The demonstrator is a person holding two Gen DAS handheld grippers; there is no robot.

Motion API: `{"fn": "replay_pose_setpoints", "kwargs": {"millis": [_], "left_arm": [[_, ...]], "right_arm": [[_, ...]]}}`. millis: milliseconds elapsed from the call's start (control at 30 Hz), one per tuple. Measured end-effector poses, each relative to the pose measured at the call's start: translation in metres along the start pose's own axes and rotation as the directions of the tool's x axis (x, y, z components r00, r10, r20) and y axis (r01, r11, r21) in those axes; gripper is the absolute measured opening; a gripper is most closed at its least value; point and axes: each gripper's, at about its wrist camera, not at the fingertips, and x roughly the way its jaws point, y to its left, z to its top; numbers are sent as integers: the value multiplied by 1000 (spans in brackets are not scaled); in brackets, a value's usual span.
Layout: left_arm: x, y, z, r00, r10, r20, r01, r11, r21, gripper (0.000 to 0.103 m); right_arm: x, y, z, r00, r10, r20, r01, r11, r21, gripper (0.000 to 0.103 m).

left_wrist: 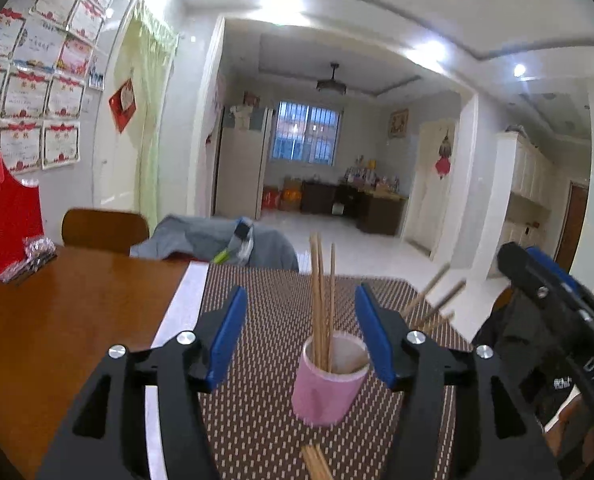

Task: Organize utensils
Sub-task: 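Move both grippers back over the remaining chopsticks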

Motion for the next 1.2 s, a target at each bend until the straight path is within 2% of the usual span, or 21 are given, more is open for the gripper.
{"fn": "replay_pose_setpoints", "kwargs": {"millis": [167,333,400,467,633,733,967,1200], "left_arm": [[5,2,-29,989,-8,-150,9,1000,6,57],[15,5,-61,957,-21,-290,24,1000,6,57],[20,7,-76,934,-37,-355,39,999,-1,57],[27,8,-91,904,-50,-425,52,999,-6,57],[43,6,-134,816,-58,-575,57,998,-20,57],[46,3,-151,785,-53,-617,50,999,-22,57],[50,2,-169,761,-1,-649,24,999,26,57],[50,-5,-170,771,38,-636,27,995,91,58]], "right_arm": [[-10,-4,-24,996,2,-92,-3,1000,-13,51],[-12,-11,-55,980,0,-199,-4,1000,-21,54],[-9,-14,-67,967,-1,-255,-5,1000,-22,58],[-6,-18,-79,949,0,-315,-7,1000,-22,59],[3,-28,-110,891,24,-454,-20,1000,14,60],[1,-28,-124,873,27,-488,-22,1000,15,60],[3,-30,-142,833,45,-552,-25,999,43,62],[7,-27,-151,816,60,-575,-38,998,50,62]]}}
